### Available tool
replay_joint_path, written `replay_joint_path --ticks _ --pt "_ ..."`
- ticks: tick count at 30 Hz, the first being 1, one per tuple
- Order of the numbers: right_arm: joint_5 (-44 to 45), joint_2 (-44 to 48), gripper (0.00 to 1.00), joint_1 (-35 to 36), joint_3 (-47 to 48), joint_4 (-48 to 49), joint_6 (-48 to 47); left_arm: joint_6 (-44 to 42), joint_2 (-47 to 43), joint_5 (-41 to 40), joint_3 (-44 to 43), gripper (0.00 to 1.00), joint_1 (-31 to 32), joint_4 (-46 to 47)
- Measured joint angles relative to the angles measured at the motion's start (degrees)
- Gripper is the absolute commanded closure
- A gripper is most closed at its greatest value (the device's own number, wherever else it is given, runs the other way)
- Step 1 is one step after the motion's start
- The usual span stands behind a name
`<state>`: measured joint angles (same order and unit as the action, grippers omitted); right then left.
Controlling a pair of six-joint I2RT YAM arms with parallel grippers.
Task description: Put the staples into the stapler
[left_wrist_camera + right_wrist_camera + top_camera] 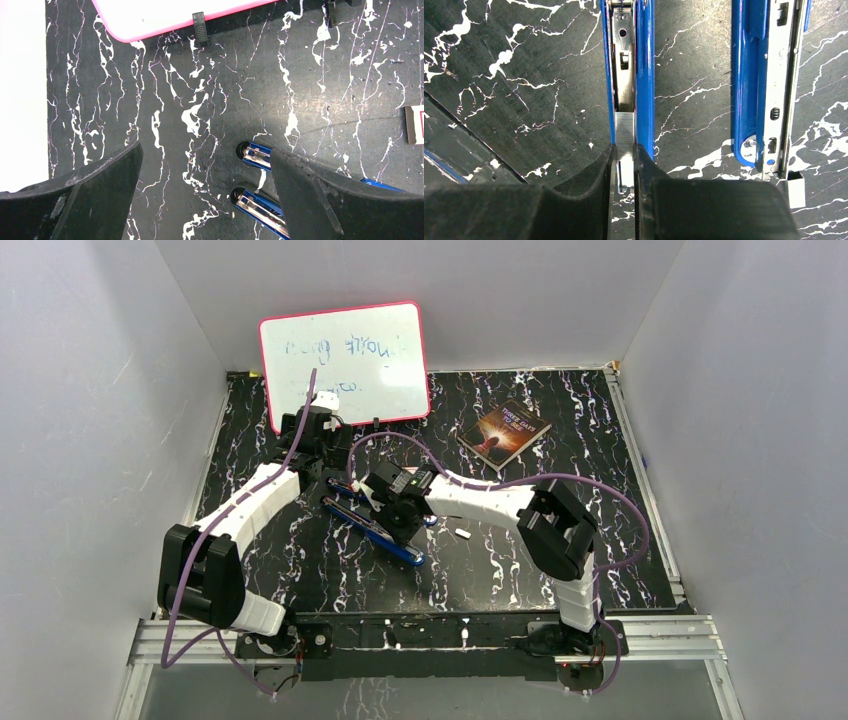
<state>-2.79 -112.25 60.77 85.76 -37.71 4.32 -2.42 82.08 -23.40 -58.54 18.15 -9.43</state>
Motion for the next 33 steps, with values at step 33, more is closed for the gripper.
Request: replay_joint_path --ticks 33 --pt "3.93 10.49 0.6 -0.02 -10.88 11.96 1.6 -0.15 0.0 -0.02 0.0 0.02 0.04 0.02"
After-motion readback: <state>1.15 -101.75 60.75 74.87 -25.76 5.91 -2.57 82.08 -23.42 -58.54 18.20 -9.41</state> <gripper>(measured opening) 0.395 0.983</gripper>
